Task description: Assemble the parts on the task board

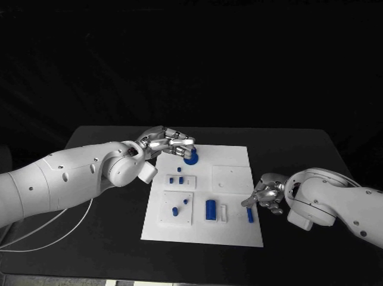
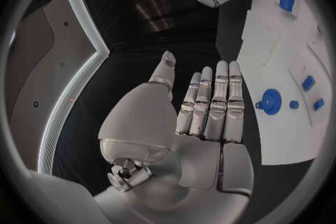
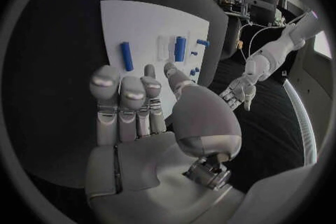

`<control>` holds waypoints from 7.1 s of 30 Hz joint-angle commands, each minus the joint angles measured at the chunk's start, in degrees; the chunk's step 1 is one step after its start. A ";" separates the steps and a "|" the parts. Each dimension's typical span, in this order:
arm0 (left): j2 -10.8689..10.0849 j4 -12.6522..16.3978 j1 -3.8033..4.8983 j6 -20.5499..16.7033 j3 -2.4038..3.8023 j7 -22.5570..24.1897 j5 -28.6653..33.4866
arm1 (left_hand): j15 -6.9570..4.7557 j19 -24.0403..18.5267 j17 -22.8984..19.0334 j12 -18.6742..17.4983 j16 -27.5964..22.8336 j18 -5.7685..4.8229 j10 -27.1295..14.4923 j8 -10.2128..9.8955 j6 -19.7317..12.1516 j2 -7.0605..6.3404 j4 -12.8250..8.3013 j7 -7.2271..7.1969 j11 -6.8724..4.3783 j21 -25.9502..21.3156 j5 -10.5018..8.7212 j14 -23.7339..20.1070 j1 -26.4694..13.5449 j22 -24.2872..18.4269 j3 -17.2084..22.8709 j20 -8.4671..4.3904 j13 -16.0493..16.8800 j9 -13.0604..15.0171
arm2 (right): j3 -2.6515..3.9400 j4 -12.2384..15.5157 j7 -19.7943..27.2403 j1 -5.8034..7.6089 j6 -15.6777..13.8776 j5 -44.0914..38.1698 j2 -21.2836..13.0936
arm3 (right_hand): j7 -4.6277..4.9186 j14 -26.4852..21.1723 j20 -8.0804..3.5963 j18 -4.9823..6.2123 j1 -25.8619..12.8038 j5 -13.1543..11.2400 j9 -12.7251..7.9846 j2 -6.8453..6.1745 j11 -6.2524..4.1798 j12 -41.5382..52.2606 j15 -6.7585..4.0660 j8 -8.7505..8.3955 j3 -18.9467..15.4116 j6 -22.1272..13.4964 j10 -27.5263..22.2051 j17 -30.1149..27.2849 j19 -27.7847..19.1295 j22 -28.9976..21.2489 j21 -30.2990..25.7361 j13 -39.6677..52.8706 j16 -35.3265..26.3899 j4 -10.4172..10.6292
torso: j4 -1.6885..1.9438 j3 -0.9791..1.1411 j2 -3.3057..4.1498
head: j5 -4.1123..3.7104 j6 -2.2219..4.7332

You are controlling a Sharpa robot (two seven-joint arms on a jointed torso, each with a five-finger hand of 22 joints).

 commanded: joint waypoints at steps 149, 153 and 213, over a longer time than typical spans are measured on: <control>-0.20 0.34 0.00 1.65 -0.44 -0.48 -0.25 | 0.29 -0.44 -0.05 -0.09 -0.14 -0.37 -0.17 0.01 -0.27 0.41 0.20 0.27 0.24 0.03 0.18 -0.76 -0.40 -0.17 -0.46 -0.02 0.07 0.03 | -3.40 -6.40 0.33 -4.32 -8.13 3.65 10.51 | 1.26 0.10 0.22 -0.37 1.37 1.23 -12.91 0.35 0.58 -0.01 0.20 -0.46 0.14 -1.40 -0.76 0.04 2.83 5.77 0.97 -0.24 0.03 1.25 | 0.14 -0.16 0.00 | 0.36 -0.90; -0.18 0.32 0.00 1.66 -0.44 -0.49 -0.25 | 0.29 -0.46 -0.05 -0.09 -0.13 -0.36 -0.18 0.01 -0.28 0.45 0.21 0.27 0.24 0.02 0.18 -0.77 -0.38 -0.17 -0.44 -0.02 0.08 0.03 | -3.40 -6.37 0.27 -4.29 -7.93 3.31 10.54 | 1.37 0.09 0.26 -0.33 1.79 1.27 -12.90 -0.90 0.64 -0.12 0.24 -0.45 -0.45 -1.47 -0.80 0.02 2.85 5.77 0.86 -0.38 -0.06 3.32 | 0.13 -0.16 0.00 | 0.41 -1.00; -0.39 0.27 0.00 0.62 -0.45 0.09 -0.25 | 0.28 -0.49 -0.04 -0.10 -0.13 -0.36 -0.11 0.00 -0.20 0.76 0.00 0.23 0.21 0.02 0.28 -0.77 -0.03 -0.17 -0.22 -0.02 0.07 0.03 | -3.63 -4.98 27.61 -5.22 -17.79 -23.70 6.29 | 2.79 0.04 0.88 0.38 6.99 -1.21 -13.95 0.11 1.37 2.11 0.69 -0.53 15.73 -3.17 -0.66 0.28 2.31 6.17 3.57 0.80 0.31 -6.06 | 0.19 -0.10 0.02 | 0.55 -1.54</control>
